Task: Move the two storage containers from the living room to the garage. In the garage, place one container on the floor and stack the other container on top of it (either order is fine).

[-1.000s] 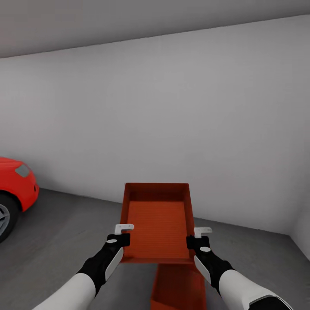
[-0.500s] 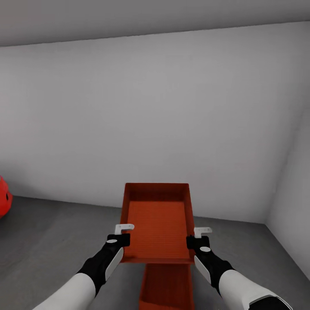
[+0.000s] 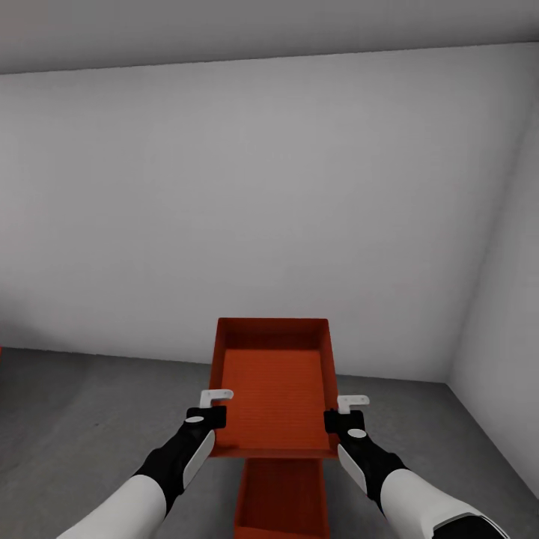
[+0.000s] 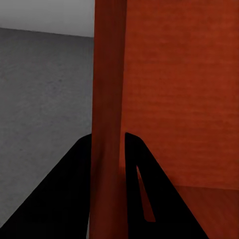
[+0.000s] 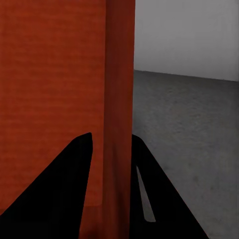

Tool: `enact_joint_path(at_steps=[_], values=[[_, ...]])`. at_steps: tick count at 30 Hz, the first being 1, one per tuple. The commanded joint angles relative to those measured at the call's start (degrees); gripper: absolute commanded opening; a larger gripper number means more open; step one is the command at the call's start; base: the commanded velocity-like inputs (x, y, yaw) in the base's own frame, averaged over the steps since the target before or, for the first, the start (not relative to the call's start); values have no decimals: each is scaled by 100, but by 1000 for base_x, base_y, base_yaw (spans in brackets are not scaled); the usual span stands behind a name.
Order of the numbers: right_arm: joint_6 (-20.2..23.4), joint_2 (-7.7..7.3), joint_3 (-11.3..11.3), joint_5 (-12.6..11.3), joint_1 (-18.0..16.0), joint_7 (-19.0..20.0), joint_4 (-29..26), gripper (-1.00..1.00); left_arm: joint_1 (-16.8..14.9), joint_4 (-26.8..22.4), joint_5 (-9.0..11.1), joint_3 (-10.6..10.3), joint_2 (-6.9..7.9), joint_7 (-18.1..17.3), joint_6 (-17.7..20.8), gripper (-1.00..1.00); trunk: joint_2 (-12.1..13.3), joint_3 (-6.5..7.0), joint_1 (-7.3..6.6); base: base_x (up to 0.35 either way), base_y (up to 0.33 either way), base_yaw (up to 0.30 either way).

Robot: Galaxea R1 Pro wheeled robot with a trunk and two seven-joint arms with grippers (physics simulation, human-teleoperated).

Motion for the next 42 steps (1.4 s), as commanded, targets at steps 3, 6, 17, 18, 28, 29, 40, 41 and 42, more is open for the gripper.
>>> enact_joint_path(at_steps=[3, 6, 17, 18, 28, 29, 40, 41, 42], values=[[-25, 74, -82, -89, -1, -7, 13, -100, -6, -149, 236, 66, -2, 148, -361, -100, -8, -10, 1, 0, 0, 0], [-44, 74, -82, -92, -1, -7, 13, -100, -7, -149, 236, 66, -2, 149, -361, -100, -8, -10, 1, 0, 0, 0], [-64, 74, -82, -91, -1, -15, 13, -100, -6, -155, 236, 66, -2, 148, -362, -100, -8, -10, 1, 0, 0, -87], [-64, 74, -82, -92, -1, -15, 13, -100, -6, -153, 236, 66, -2, 148, -362, -100, -8, -10, 1, 0, 0, -225], [-57, 74, -82, -88, -1, -15, 13, -100, -8, -148, 236, 66, -2, 148, -361, -100, -8, -10, 1, 1, 0, -198], [-57, 74, -82, -88, -1, -15, 13, -100, -7, -146, 234, 66, -2, 148, -361, -100, -8, -10, 1, 24, 0, -64], [-63, 74, -82, -85, -1, -14, 13, -100, -7, -129, 230, 66, 2, 152, -361, -100, -8, -10, 1, 264, 0, -10], [-64, 74, -82, -86, -1, -13, 13, -100, -6, -133, 231, 66, 2, 151, -361, -100, -8, -10, 1, 317, 0, -1], [-64, 74, -82, -85, -1, -13, 13, -100, -6, -135, 230, 66, 3, 150, -361, -100, -8, -10, 1, 317, 0, 0]])
